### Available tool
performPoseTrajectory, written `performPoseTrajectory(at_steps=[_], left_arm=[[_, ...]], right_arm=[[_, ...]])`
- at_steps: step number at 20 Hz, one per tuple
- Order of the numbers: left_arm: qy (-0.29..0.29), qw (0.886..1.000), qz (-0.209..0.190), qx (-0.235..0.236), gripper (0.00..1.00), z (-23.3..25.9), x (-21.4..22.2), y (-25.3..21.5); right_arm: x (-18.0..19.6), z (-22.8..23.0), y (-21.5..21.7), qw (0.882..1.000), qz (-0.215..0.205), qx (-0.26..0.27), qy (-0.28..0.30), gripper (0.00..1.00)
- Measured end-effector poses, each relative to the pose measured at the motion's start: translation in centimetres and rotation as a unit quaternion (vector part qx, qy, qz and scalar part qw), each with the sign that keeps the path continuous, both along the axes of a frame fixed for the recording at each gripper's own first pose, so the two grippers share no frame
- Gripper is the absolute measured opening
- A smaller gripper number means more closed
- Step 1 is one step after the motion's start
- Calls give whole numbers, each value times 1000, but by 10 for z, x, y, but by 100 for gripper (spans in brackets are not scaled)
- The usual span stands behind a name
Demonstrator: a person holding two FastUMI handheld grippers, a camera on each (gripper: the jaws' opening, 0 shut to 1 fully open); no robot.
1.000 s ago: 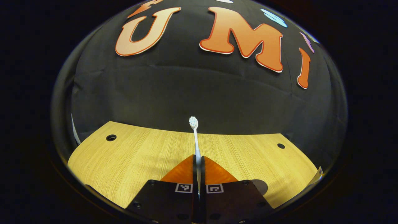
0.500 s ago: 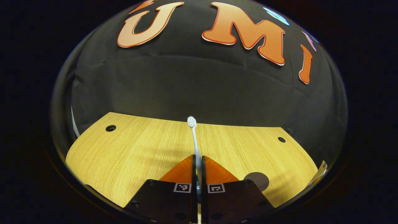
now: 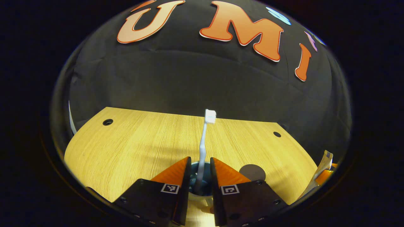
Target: Put the toothbrush and toothpaste on the desktop into the cup, then pick up the cup and place it on the coaster on the desktop.
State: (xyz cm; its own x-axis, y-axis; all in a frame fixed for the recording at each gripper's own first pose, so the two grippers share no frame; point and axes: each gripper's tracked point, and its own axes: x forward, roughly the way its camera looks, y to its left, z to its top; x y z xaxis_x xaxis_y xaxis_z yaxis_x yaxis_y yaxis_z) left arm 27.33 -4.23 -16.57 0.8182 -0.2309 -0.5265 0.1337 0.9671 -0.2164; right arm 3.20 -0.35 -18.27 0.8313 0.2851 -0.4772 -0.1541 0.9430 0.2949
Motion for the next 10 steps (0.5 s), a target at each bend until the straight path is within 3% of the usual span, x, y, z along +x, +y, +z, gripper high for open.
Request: performPoseTrajectory(at_steps=[2, 3, 6, 10], left_arm=[[-8, 1000, -3, 7, 49, 4, -5, 4], [-13, 1000, -7, 11, 52, 7, -9, 6], [-34, 999, -15, 25, 90, 18, -23, 11], [-72, 997, -10, 34, 97, 37, -41, 24]], right_arm=[[2, 3, -1, 1000, -2, -4, -6, 12], [5, 5, 0, 1000, -3, -4, -9, 12], [9, 8, 5, 1000, 0, -3, -16, 12], [22, 30, 11, 999, 8, -12, -51, 12]])
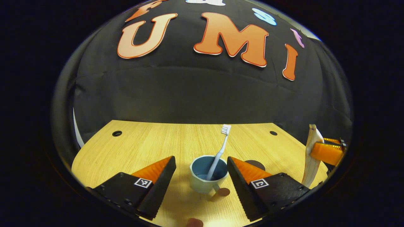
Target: Put the toothbrush and toothpaste on the desktop into the cup, then pick up the cup and place it on the coaster on the desktop.
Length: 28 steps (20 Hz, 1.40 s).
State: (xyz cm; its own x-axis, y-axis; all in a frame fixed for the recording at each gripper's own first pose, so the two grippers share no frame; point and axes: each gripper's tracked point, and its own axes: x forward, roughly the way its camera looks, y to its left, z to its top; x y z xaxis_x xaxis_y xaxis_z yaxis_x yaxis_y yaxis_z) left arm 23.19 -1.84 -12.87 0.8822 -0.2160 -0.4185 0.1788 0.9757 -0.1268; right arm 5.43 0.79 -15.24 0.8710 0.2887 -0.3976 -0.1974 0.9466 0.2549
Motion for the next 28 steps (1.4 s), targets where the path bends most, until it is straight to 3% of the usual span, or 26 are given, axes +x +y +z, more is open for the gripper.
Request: performPoseTrajectory(at_steps=[14, 28], left_arm=[[-143, 989, 18, 12, 97, 58, -54, 40], [-151, 988, 25, -8, 97, 47, -80, 51]], right_arm=[[58, 52, 69, 994, 29, 21, -106, 12], [111, 28, 127, 984, 52, 75, -154, 12]])
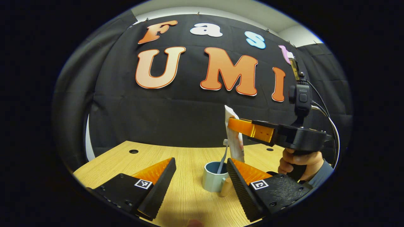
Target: Put the toothbrush and toothpaste on the desktop into the cup, then pick up the cup and place it on the coaster on the desktop.
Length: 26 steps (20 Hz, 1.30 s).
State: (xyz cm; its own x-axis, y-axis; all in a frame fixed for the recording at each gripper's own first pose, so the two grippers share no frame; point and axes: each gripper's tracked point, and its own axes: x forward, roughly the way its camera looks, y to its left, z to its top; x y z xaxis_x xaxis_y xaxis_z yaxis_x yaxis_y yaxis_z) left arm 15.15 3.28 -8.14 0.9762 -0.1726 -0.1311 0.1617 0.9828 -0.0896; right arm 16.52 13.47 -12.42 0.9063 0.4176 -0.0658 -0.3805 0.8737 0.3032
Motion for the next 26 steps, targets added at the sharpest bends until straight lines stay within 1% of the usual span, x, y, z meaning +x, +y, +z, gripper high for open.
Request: performPoseTrajectory(at_steps=[4, 9, 11, 14, 18, 19, 22, 23, 26], left_arm=[[-2, 1000, 4, -1, 97, -2, -3, 4], [7, 1000, 12, -4, 97, -8, -1, 12], [14, 1000, 13, -4, 97, -14, -2, 12], [23, 1000, 14, -2, 97, -22, -3, 12], [38, 999, 15, 0, 97, -31, -6, 11], [41, 999, 14, -1, 97, -32, -6, 10], [46, 999, 15, 3, 97, -35, -10, 9], [46, 999, 16, 3, 97, -34, -11, 10], [51, 999, 12, 2, 96, -36, -11, 5]], right_arm=[[11, -8, 16, 1000, 9, 11, -8, 12], [20, -29, 28, 1000, 7, -7, -7, 12], [21, -38, 31, 1000, 11, -15, -3, 13], [22, -49, 34, 999, 14, -35, 0, 18], [11, -59, 37, 998, 23, -58, 5, 20], [11, -60, 36, 998, 22, -64, 6, 23], [6, -63, 32, 997, 25, -70, 17, 25], [4, -64, 31, 997, 25, -72, 18, 27], [-2, -55, 24, 996, 25, -80, 10, 30]])
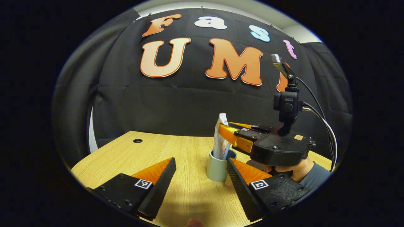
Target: Put the toothbrush and toothpaste on the desktop into the cup, then pick up the cup and place it on the coaster on the desktop.
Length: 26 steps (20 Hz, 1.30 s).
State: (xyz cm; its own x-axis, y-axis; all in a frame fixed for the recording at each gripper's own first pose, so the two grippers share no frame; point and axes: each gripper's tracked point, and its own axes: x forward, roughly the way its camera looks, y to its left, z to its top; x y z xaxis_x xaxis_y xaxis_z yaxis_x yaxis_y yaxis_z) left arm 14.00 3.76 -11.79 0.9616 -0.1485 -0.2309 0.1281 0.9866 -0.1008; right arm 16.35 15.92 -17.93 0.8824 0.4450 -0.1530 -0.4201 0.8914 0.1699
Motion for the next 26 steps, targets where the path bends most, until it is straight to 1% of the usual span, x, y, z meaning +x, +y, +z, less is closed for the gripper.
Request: performPoseTrajectory(at_steps=[3, 6, 7, 8, 9, 10, 11, 12, 13, 14, 15, 16, 17, 20, 21, 23, 26], left_arm=[[7, 1000, -4, -4, 97, -10, 0, -2], [13, 1000, -9, -2, 97, -4, 0, -13], [14, 1000, -10, -2, 97, -1, 0, -15], [14, 1000, -11, -2, 97, -1, 0, -18], [15, 1000, -13, -3, 97, -1, 0, -21], [18, 1000, -15, -4, 97, -2, 0, -25], [23, 1000, -17, -6, 97, -3, 1, -28], [30, 999, -19, -7, 97, -4, 2, -31], [37, 999, -20, -9, 97, -3, 4, -33], [47, 999, -22, -13, 97, -5, 5, -36], [56, 998, -24, -20, 96, -5, 7, -40], [68, 997, -26, -26, 97, -6, 9, -42], [77, 996, -26, -30, 96, -5, 11, -45], [108, 993, -34, -35, 97, -4, 23, -52], [119, 992, -41, -32, 95, -6, 27, -57], [141, 989, -47, -21, 97, -10, 37, -62], [186, 981, -55, -14, 97, -20, 49, -74]], right_arm=[[-2, 23, -9, 1000, -4, 14, -17, 35], [-7, 41, -21, 999, -7, 22, -26, 37], [-11, 46, -26, 999, -9, 22, -27, 41], [-14, 51, -31, 999, -11, 20, -28, 39], [-17, 58, -37, 999, -14, 18, -31, 50], [-20, 64, -42, 999, -16, 18, -34, 54], [-23, 72, -47, 999, -18, 19, -38, 60], [-25, 79, -54, 999, -23, 18, -40, 64], [-28, 85, -61, 999, -27, 18, -43, 66], [-30, 92, -69, 998, -31, 19, -44, 74], [-33, 98, -75, 998, -35, 22, -44, 73], [-37, 105, -82, 998, -37, 26, -42, 80], [-41, 111, -89, 998, -39, 29, -42, 82], [-52, 124, -114, 998, -52, 23, -39, 83], [-59, 126, -120, 998, -53, 17, -34, 82], [-76, 131, -127, 998, -44, 2, -34, 83], [-95, 139, -148, 998, -51, -24, -40, 84]])
